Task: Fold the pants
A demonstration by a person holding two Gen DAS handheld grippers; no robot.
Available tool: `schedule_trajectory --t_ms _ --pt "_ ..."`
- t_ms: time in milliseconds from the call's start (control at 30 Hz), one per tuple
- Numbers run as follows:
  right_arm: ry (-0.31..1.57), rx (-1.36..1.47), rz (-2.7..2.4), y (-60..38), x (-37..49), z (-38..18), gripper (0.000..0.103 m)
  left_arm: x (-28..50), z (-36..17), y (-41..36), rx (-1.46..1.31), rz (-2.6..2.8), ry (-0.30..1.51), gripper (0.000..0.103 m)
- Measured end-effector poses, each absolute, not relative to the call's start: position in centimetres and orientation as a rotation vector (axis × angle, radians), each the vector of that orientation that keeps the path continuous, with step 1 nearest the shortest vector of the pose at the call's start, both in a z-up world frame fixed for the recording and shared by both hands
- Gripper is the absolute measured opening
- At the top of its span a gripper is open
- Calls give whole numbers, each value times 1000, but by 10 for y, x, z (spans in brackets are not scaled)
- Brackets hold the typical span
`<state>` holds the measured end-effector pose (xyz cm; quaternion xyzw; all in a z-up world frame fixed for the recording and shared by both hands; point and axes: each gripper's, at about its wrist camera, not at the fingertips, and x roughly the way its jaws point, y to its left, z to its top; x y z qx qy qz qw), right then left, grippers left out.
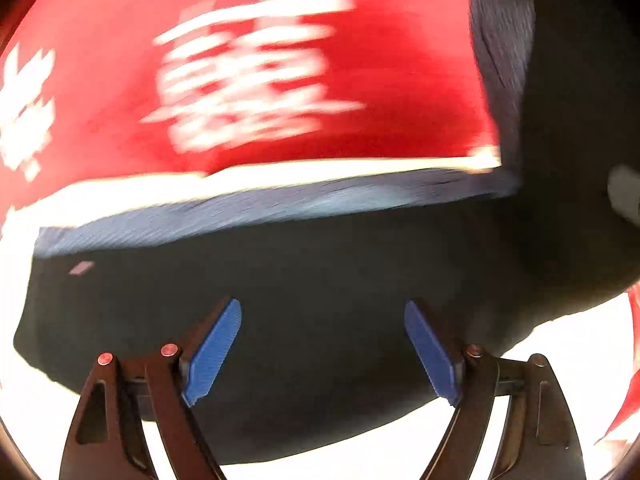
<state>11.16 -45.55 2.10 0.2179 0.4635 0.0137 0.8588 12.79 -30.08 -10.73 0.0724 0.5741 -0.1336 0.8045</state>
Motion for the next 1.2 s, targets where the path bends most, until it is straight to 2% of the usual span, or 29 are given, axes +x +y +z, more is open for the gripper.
schedule_trajectory --t_ms 100,167,200,267,367,533,633,733,800,967,1000,1067,1100,1133,1200 --pt "1050 358 15 -397 125 -2 26 133 -117 -238 198 -173 1246 85" --pt "1117 234 -17 -354 134 -27 35 139 -124 -199 195 -111 1271 85" --pt "1168 141 -25 -332 137 -44 46 140 -127 -179 183 -84 1280 85" --pt "1253 -92 -64 -288 135 -71 49 141 -130 -155 175 -52 1285 85" --pt "1206 -190 -9 -258 110 -60 60 144 -132 -137 157 -49 1280 85" --pt "1218 229 171 -291 85 -34 63 150 -131 -137 91 -151 1275 85" --pt "1210 639 141 -339 89 -47 63 153 -131 -166 100 -226 1252 85" --pt "1149 1056 157 -376 94 -75 63 152 -162 -188 190 -213 1294 86" --pt "1110 1205 166 -383 95 -88 63 145 -170 -183 173 -163 1245 96" --pt "1099 1344 111 -387 96 -119 62 155 -172 -179 168 -189 1249 97" --pt "1081 1381 106 -389 95 -123 61 154 -170 -176 174 -192 1250 97" --pt "1050 1439 87 -391 94 -130 45 153 -166 -179 176 -192 1252 97" --pt "1052 1459 67 -392 94 -134 10 150 -165 -180 174 -191 1251 97" --pt "1067 1488 47 -395 94 -137 5 150 -165 -179 175 -190 1250 97" --pt "1071 1528 35 -401 93 -134 5 142 -162 -192 175 -186 1252 98"
